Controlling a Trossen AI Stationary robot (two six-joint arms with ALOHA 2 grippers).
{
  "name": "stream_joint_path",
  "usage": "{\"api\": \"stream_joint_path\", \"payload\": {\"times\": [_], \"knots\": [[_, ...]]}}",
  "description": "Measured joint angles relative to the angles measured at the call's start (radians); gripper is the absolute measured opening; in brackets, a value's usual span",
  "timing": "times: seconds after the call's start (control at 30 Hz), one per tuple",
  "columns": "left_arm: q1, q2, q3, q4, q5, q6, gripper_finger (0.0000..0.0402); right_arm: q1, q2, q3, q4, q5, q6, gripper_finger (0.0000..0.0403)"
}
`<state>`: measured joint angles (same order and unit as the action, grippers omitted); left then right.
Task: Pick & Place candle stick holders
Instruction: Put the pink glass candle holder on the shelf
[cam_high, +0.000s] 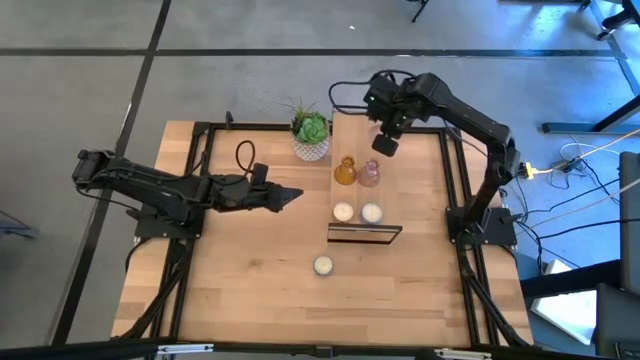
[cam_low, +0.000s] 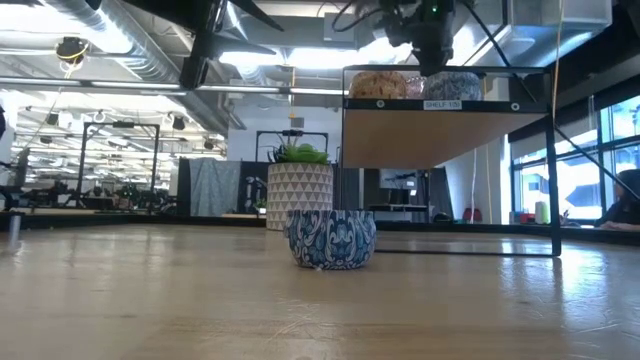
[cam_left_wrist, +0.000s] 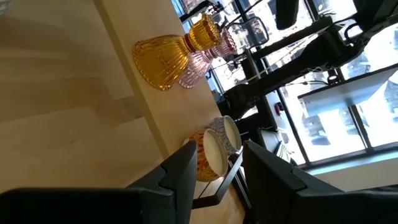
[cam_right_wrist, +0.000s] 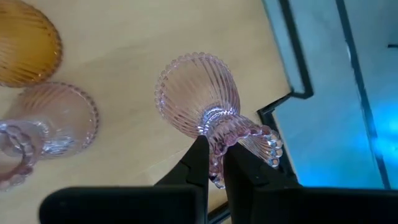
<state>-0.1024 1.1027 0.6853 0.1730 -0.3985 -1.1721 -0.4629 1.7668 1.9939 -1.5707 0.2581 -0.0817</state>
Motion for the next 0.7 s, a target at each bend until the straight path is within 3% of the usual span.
{"api": "stream_joint_path", "payload": {"times": [0.27, 0.7], "knots": [[0.0, 0.0, 0.0, 0.0, -0.007, -0.002, 0.0125, 0.0, -0.002, -0.109, 0.0, 0.001, 0.021, 0.0026], [0.0, 0.0, 0.0, 0.001, -0.011, -0.001, 0.0125, 0.0, -0.004, -0.111, 0.0, 0.002, 0.017, 0.0026]]}}
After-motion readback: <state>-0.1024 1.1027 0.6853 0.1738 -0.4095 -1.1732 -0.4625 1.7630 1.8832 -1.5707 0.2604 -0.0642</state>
